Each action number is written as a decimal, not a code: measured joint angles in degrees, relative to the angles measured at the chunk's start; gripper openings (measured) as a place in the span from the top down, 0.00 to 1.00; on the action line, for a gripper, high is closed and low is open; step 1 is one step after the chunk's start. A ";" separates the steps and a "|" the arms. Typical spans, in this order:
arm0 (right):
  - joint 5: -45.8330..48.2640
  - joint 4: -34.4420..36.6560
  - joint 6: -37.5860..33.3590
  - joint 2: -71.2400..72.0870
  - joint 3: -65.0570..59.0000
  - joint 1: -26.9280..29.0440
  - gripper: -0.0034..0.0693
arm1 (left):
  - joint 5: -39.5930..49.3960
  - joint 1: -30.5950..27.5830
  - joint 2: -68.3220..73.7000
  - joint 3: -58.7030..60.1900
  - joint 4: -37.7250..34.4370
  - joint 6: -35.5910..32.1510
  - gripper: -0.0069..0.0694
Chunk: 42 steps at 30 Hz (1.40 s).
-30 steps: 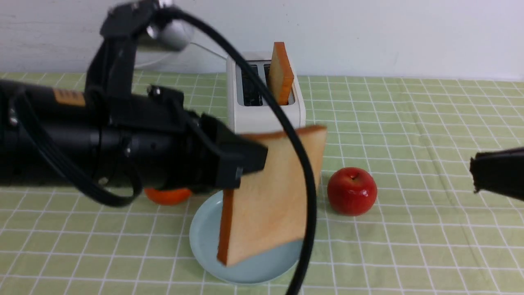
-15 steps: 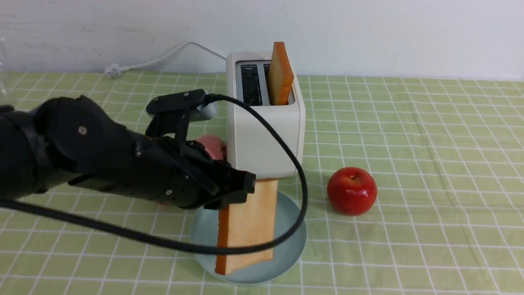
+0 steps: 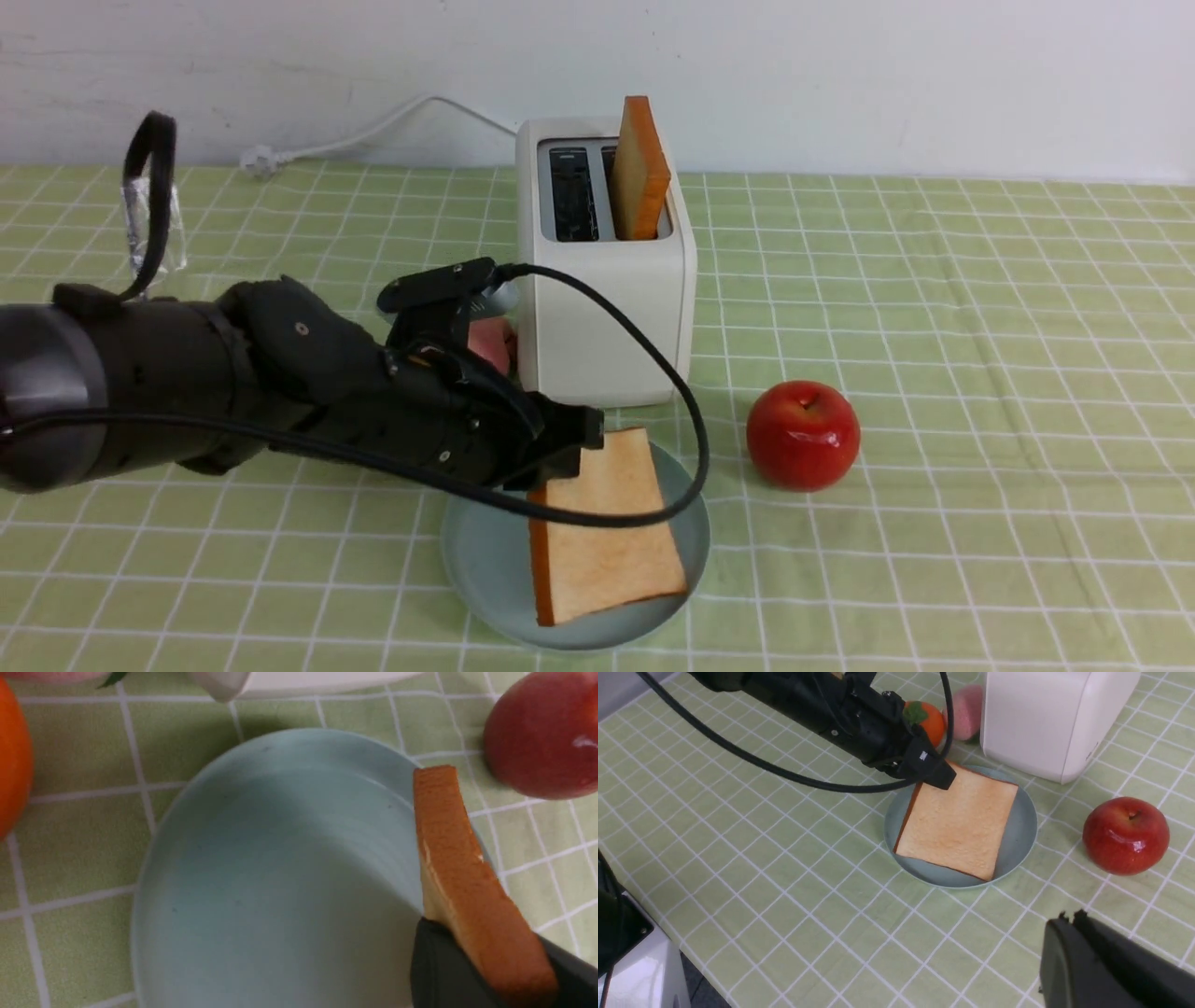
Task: Take toasted bread from bread machine on green coffee tablecloth place on plate.
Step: 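Place the slice of bread on the plate with the left gripper, then grasp the toast slice in the toaster and pull it up out of the slot with the right gripper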
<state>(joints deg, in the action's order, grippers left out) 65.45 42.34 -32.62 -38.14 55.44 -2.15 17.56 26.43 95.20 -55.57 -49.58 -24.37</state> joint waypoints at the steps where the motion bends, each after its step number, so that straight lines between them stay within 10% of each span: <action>1: 0.16 0.08 0.00 0.00 0.00 0.00 0.95 | 0.09 0.00 0.20 0.00 0.30 -0.16 0.68; 10: 0.34 0.39 0.00 0.00 0.00 0.00 0.95 | 1.25 0.00 -3.79 0.06 5.13 -0.58 0.20; 19: 0.41 0.50 0.02 0.00 0.00 0.00 0.95 | 1.66 0.00 -13.09 0.06 18.00 1.13 0.09; 27: -2.32 0.45 1.53 -0.27 0.00 0.00 0.95 | 5.45 0.00 -24.99 0.12 29.48 9.28 0.32; 33: -3.38 0.72 2.99 -6.68 0.00 0.00 0.95 | 11.50 0.00 -38.95 1.02 34.93 14.95 0.90; 42: -5.50 2.60 2.99 -17.50 3.32 -2.79 0.95 | 9.06 0.00 -59.02 12.15 35.50 16.82 0.93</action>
<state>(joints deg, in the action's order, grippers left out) 59.95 44.94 -29.62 -55.63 58.75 -4.94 26.62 26.43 36.18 -43.42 -14.07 -7.55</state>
